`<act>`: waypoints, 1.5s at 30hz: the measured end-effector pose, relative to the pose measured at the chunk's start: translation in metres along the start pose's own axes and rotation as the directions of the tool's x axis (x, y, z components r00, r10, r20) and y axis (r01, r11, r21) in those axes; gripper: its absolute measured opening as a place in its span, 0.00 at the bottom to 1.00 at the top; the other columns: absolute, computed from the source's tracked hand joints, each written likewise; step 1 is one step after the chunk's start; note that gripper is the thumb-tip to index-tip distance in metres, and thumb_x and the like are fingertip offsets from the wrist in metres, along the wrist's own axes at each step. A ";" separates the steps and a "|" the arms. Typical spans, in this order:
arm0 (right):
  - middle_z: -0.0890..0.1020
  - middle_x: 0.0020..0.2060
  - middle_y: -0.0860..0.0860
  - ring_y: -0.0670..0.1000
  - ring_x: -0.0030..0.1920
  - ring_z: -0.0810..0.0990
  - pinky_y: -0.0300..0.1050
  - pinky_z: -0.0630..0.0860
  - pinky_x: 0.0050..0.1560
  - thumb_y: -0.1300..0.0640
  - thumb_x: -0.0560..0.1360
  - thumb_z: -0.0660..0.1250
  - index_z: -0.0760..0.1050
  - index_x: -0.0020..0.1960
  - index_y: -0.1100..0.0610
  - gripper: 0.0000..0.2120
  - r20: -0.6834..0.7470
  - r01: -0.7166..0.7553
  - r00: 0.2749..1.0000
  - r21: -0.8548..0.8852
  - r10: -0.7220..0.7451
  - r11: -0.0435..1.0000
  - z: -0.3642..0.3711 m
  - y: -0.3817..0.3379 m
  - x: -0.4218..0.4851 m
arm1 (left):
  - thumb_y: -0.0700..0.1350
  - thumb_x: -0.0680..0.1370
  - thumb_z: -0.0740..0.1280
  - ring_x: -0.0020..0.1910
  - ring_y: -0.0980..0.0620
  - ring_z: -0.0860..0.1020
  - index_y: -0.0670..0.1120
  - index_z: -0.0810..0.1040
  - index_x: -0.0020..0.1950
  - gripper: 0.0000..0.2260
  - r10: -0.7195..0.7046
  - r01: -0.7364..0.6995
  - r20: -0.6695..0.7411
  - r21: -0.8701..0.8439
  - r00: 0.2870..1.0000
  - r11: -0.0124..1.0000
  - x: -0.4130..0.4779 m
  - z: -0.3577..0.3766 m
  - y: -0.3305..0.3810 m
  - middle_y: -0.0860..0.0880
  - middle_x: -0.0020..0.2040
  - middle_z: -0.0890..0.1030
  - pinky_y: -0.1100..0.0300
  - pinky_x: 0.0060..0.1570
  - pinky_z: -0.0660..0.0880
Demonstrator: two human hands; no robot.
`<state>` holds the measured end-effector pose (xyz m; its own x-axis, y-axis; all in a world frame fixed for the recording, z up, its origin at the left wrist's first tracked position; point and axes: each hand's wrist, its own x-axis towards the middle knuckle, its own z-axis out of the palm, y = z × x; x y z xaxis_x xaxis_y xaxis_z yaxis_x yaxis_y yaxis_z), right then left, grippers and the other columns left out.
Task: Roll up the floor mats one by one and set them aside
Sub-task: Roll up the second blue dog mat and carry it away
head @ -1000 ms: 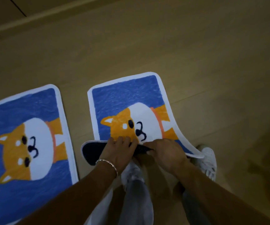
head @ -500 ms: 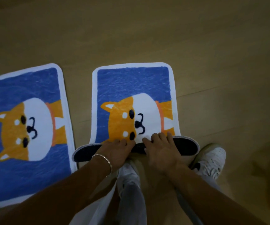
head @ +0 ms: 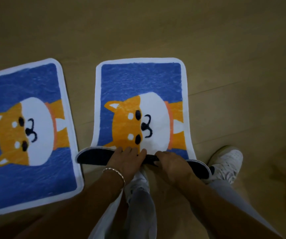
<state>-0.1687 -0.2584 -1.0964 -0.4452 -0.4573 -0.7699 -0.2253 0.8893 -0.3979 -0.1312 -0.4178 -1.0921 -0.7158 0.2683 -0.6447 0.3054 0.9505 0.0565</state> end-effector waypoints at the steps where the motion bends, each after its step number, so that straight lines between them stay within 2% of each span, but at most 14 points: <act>1: 0.75 0.59 0.57 0.57 0.58 0.75 0.51 0.72 0.56 0.55 0.82 0.55 0.69 0.61 0.61 0.12 0.007 0.004 1.000 -0.030 -0.004 1.000 0.002 -0.001 -0.001 | 0.43 0.78 0.61 0.54 0.42 0.76 0.46 0.65 0.69 0.19 -0.006 0.009 0.089 -0.038 0.996 0.999 0.003 0.000 -0.001 0.44 0.56 0.76 0.51 0.49 0.71; 8: 0.70 0.61 0.56 0.58 0.63 0.68 0.55 0.61 0.66 0.58 0.75 0.63 0.63 0.65 0.57 0.20 -0.117 0.016 0.992 -0.278 -0.051 0.960 0.008 -0.018 -0.004 | 0.43 0.79 0.62 0.55 0.44 0.76 0.44 0.69 0.64 0.14 0.132 -0.052 0.230 -0.324 0.964 0.945 0.020 -0.002 -0.008 0.42 0.58 0.77 0.55 0.49 0.71; 11: 0.72 0.60 0.56 0.57 0.60 0.71 0.53 0.64 0.62 0.57 0.78 0.59 0.64 0.64 0.57 0.15 -0.086 0.021 0.995 -0.231 -0.042 0.973 0.011 -0.021 0.001 | 0.49 0.70 0.72 0.42 0.46 0.80 0.46 0.74 0.60 0.20 0.192 -0.197 -0.048 -0.146 0.980 0.969 0.006 0.001 -0.014 0.46 0.46 0.81 0.57 0.34 0.70; 14: 0.74 0.59 0.55 0.56 0.58 0.74 0.47 0.67 0.54 0.52 0.79 0.58 0.67 0.62 0.58 0.14 -0.032 0.030 0.999 -0.068 -0.032 0.997 0.015 -0.024 0.006 | 0.52 0.54 0.80 0.32 0.48 0.78 0.48 0.79 0.45 0.24 0.122 -0.121 -0.066 0.020 0.990 0.993 -0.002 0.007 -0.010 0.48 0.35 0.78 0.55 0.29 0.72; 17: 0.73 0.59 0.55 0.57 0.59 0.72 0.49 0.67 0.56 0.52 0.78 0.60 0.67 0.62 0.57 0.15 -0.034 0.047 0.998 -0.066 -0.049 0.997 0.015 -0.030 0.006 | 0.45 0.75 0.66 0.54 0.45 0.76 0.47 0.74 0.57 0.11 -0.039 0.041 0.088 -0.020 0.995 0.999 0.001 0.005 -0.005 0.46 0.54 0.77 0.50 0.51 0.70; 22: 0.72 0.60 0.56 0.57 0.60 0.71 0.49 0.68 0.56 0.57 0.78 0.61 0.64 0.63 0.57 0.15 -0.103 -0.003 0.994 -0.184 -0.016 0.983 0.019 -0.024 0.004 | 0.46 0.79 0.61 0.53 0.46 0.78 0.47 0.72 0.60 0.11 0.013 0.016 0.175 -0.164 0.985 0.986 0.015 0.008 -0.001 0.46 0.55 0.79 0.55 0.48 0.73; 24: 0.74 0.59 0.56 0.56 0.58 0.75 0.47 0.69 0.50 0.57 0.80 0.59 0.65 0.63 0.58 0.13 -0.067 -0.023 0.998 -0.176 0.011 0.984 0.019 -0.018 0.008 | 0.47 0.77 0.65 0.48 0.45 0.79 0.47 0.71 0.61 0.14 0.071 -0.067 0.030 -0.103 0.997 0.992 0.011 0.006 0.003 0.46 0.51 0.79 0.56 0.41 0.73; 28: 0.75 0.60 0.57 0.56 0.59 0.75 0.48 0.71 0.49 0.54 0.79 0.60 0.67 0.63 0.59 0.15 0.014 -0.044 0.999 -0.087 0.045 0.995 0.020 -0.013 0.015 | 0.42 0.56 0.79 0.27 0.45 0.75 0.45 0.75 0.44 0.21 0.131 -0.126 -0.077 0.071 0.988 0.989 0.010 0.009 0.002 0.46 0.32 0.77 0.58 0.26 0.69; 31: 0.76 0.57 0.56 0.56 0.55 0.76 0.47 0.67 0.43 0.54 0.78 0.60 0.65 0.62 0.58 0.14 -0.059 -0.008 0.998 -0.109 0.002 0.994 0.023 -0.014 0.014 | 0.42 0.77 0.64 0.46 0.44 0.79 0.46 0.71 0.55 0.08 0.027 -0.030 0.089 0.031 0.996 0.999 0.015 -0.003 0.005 0.45 0.48 0.79 0.55 0.37 0.67; 34: 0.76 0.55 0.55 0.57 0.55 0.75 0.47 0.67 0.47 0.58 0.78 0.59 0.65 0.60 0.57 0.11 -0.189 0.030 0.980 -0.138 -0.056 0.990 0.023 -0.008 0.008 | 0.43 0.79 0.60 0.52 0.44 0.78 0.47 0.70 0.58 0.08 -0.008 0.010 0.135 -0.008 0.991 1.000 0.023 -0.003 0.005 0.46 0.53 0.79 0.55 0.39 0.65; 37: 0.76 0.56 0.55 0.56 0.57 0.75 0.47 0.70 0.51 0.57 0.79 0.59 0.66 0.62 0.57 0.12 -0.138 -0.012 0.990 -0.105 -0.002 0.994 0.025 -0.001 0.008 | 0.43 0.69 0.73 0.38 0.45 0.79 0.45 0.69 0.55 0.19 0.122 -0.121 -0.068 0.028 0.990 0.992 0.023 0.007 0.002 0.46 0.42 0.79 0.57 0.30 0.65; 40: 0.75 0.60 0.56 0.56 0.60 0.75 0.48 0.72 0.55 0.54 0.79 0.60 0.67 0.65 0.58 0.16 0.077 -0.040 0.996 -0.037 0.043 0.998 0.026 0.003 0.017 | 0.41 0.50 0.80 0.23 0.47 0.73 0.46 0.68 0.45 0.30 0.195 -0.186 -0.104 0.088 0.975 0.979 0.020 0.020 -0.001 0.47 0.28 0.75 0.62 0.21 0.63; 42: 0.76 0.58 0.57 0.57 0.57 0.76 0.48 0.71 0.48 0.54 0.78 0.62 0.68 0.63 0.58 0.16 0.054 -0.004 0.999 -0.082 0.008 0.997 0.028 0.000 0.018 | 0.42 0.60 0.78 0.28 0.46 0.77 0.45 0.72 0.47 0.21 0.186 -0.186 0.009 0.046 0.983 0.981 0.018 0.018 -0.002 0.47 0.32 0.78 0.59 0.25 0.69; 45: 0.80 0.44 0.55 0.55 0.43 0.80 0.45 0.67 0.37 0.53 0.69 0.72 0.72 0.52 0.57 0.16 -0.251 0.038 0.965 -0.165 -0.079 0.986 0.030 -0.002 0.012 | 0.45 0.77 0.64 0.50 0.45 0.79 0.47 0.71 0.58 0.11 0.094 -0.095 0.156 -0.003 0.983 0.995 0.023 0.008 -0.002 0.46 0.52 0.79 0.55 0.42 0.71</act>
<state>-0.1476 -0.2655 -1.1197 -0.6294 -0.5104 -0.5860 -0.3815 0.8599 -0.3391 -0.1433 -0.4144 -1.1134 -0.5768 0.3288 -0.7478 0.3699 0.9213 0.1198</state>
